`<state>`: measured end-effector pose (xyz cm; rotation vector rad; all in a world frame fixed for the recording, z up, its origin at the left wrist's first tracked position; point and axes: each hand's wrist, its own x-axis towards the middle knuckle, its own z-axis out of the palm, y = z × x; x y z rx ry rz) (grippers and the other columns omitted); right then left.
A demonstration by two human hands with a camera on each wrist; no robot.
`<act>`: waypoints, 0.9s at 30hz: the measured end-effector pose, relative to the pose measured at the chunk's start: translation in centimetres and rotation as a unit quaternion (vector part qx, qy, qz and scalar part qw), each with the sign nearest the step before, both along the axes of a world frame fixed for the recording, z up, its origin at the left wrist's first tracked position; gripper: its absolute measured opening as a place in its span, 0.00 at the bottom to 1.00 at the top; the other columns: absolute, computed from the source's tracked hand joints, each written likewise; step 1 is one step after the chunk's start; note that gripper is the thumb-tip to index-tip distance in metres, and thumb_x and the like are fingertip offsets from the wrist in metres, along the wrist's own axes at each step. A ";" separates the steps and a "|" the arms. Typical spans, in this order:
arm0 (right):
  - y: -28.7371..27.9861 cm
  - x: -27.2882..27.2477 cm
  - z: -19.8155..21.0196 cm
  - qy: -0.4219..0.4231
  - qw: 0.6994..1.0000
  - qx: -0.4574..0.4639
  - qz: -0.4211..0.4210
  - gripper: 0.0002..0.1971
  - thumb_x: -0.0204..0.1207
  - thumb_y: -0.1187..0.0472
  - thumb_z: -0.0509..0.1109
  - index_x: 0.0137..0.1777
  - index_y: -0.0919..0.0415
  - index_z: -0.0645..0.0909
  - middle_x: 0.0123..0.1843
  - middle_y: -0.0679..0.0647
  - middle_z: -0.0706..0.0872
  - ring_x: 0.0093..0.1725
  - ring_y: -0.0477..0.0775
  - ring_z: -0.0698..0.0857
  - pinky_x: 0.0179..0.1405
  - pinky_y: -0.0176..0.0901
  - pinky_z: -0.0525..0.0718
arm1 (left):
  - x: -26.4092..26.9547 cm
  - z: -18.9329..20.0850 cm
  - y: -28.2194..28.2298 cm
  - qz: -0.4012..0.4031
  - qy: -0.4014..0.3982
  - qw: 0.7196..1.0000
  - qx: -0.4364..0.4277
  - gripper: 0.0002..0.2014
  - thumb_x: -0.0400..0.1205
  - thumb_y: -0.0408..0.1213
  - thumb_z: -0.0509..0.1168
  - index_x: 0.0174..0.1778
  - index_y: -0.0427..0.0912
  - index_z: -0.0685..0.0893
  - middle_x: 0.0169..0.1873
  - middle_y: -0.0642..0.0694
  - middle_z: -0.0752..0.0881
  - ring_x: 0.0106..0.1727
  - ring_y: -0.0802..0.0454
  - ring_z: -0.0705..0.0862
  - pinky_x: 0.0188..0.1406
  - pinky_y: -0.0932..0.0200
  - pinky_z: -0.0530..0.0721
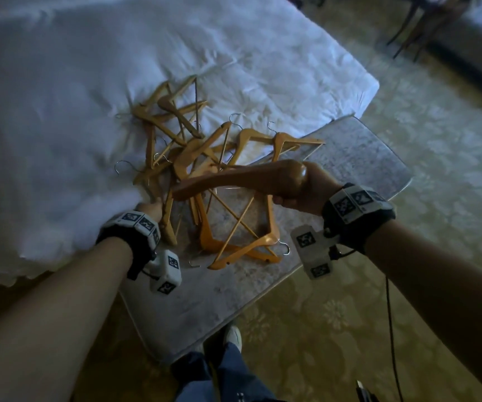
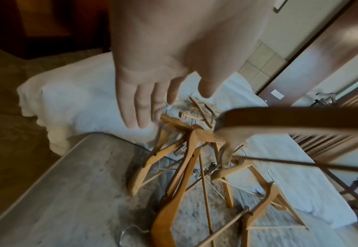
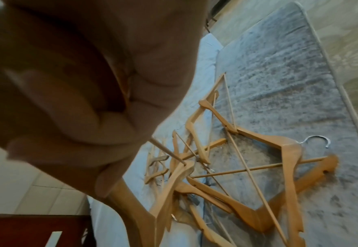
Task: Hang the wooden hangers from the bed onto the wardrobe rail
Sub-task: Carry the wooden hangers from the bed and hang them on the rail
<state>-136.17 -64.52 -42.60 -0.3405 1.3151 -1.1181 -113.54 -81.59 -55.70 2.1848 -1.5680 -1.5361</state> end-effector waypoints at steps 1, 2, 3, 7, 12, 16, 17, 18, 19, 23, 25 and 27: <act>-0.1 0.2 0.9 0.006 1.000 -0.011 -0.003 0.27 0.82 0.60 0.51 0.33 0.58 0.91 0.33 0.58 0.90 0.39 0.58 0.82 0.34 0.38 0.74 | 0.4 0.7 0.0 0.006 0.027 1.000 0.016 0.23 0.86 0.49 0.54 0.62 0.31 0.76 0.52 0.30 0.83 0.46 0.37 0.86 0.40 0.51 0.86; -0.2 0.4 1.7 0.014 1.000 -0.015 -0.004 0.23 0.81 0.61 0.52 0.41 0.60 0.91 0.36 0.61 0.90 0.37 0.57 0.86 0.33 0.39 0.77 | 0.7 1.7 0.0 0.022 0.056 0.998 0.025 0.19 0.86 0.48 0.55 0.56 0.33 0.77 0.44 0.32 0.83 0.33 0.41 0.86 0.26 0.57 0.85; -0.3 0.6 2.5 0.016 1.000 -0.014 -0.003 0.19 0.80 0.61 0.53 0.51 0.64 0.88 0.41 0.64 0.90 0.36 0.58 0.88 0.30 0.39 0.81 | 1.1 3.2 -0.1 0.035 0.085 0.996 0.016 0.16 0.86 0.46 0.55 0.49 0.34 0.77 0.37 0.34 0.80 0.23 0.46 0.83 0.17 0.63 0.81; -0.5 1.4 4.9 0.026 0.999 -0.024 0.010 0.19 0.72 0.60 0.62 0.62 0.66 0.80 0.48 0.66 0.89 0.35 0.57 0.89 0.30 0.38 0.85 | 3.0 8.9 -2.7 0.043 0.142 0.986 -0.073 0.16 0.84 0.47 0.58 0.41 0.36 0.79 0.20 0.44 0.77 0.13 0.56 0.76 0.11 0.67 0.72; -2.1 4.0 7.6 0.015 0.994 -0.082 0.077 0.22 0.79 0.59 0.58 0.72 0.63 0.73 0.58 0.67 0.84 0.39 0.56 0.88 0.32 0.39 0.86 | 7.4 14.3 -4.8 0.136 0.207 0.962 -0.111 0.17 0.82 0.50 0.62 0.38 0.39 0.77 0.22 0.42 0.75 0.22 0.48 0.71 0.30 0.60 0.74; -4.0 7.4 10.1 0.027 0.975 -0.116 0.188 0.28 0.69 0.64 0.65 0.72 0.59 0.73 0.58 0.64 0.84 0.46 0.56 0.87 0.40 0.43 0.87 | 12.7 18.6 -4.3 0.235 0.252 0.925 -0.161 0.14 0.81 0.48 0.64 0.38 0.40 0.75 0.16 0.44 0.72 0.11 0.53 0.70 0.16 0.67 0.71; -4.6 8.4 10.4 0.032 0.968 -0.122 0.216 0.29 0.66 0.65 0.66 0.71 0.59 0.74 0.58 0.63 0.84 0.47 0.56 0.87 0.40 0.43 0.87 | 14.2 19.6 -4.0 0.256 0.256 0.913 -0.188 0.14 0.82 0.47 0.64 0.37 0.40 0.75 0.11 0.46 0.73 0.07 0.56 0.70 0.12 0.70 0.70; -5.0 9.5 10.8 0.035 0.962 -0.130 0.239 0.30 0.65 0.66 0.67 0.72 0.61 0.74 0.57 0.63 0.84 0.48 0.56 0.87 0.38 0.42 0.87 | 15.9 20.7 -3.4 0.279 0.266 0.896 -0.221 0.14 0.82 0.45 0.63 0.36 0.40 0.75 0.08 0.49 0.74 0.06 0.59 0.70 0.09 0.71 0.70; -5.6 10.6 10.7 0.033 0.958 -0.132 0.254 0.30 0.66 0.68 0.67 0.71 0.62 0.74 0.55 0.62 0.84 0.46 0.55 0.87 0.36 0.41 0.87 | 17.5 22.0 -2.7 0.308 0.288 0.872 -0.249 0.14 0.83 0.44 0.62 0.35 0.40 0.75 0.10 0.49 0.75 0.07 0.60 0.71 0.11 0.71 0.73; -7.5 16.1 10.1 0.211 0.910 -0.147 0.325 0.18 0.75 0.65 0.68 0.62 0.47 0.82 0.48 0.45 0.80 0.47 0.40 0.83 0.53 0.36 0.83 | 24.4 26.9 1.5 0.425 0.338 0.766 -0.344 0.07 0.84 0.40 0.62 0.44 0.42 0.82 0.28 0.48 0.76 0.26 0.56 0.74 0.26 0.65 0.77; -7.9 19.8 9.9 0.267 0.887 -0.131 0.354 0.19 0.79 0.72 0.62 0.66 0.54 0.77 0.43 0.44 0.76 0.40 0.36 0.81 0.41 0.27 0.78 | 27.3 29.4 4.5 0.424 0.288 0.747 -0.424 0.10 0.83 0.40 0.63 0.36 0.45 0.82 0.27 0.49 0.74 0.24 0.56 0.70 0.22 0.64 0.70; -8.0 24.2 9.2 0.249 0.862 -0.114 0.426 0.22 0.78 0.78 0.58 0.71 0.64 0.73 0.41 0.51 0.79 0.37 0.45 0.79 0.33 0.34 0.75 | 30.2 31.6 7.6 0.387 0.227 0.743 -0.496 0.13 0.82 0.42 0.64 0.30 0.48 0.80 0.25 0.49 0.76 0.21 0.56 0.68 0.23 0.62 0.66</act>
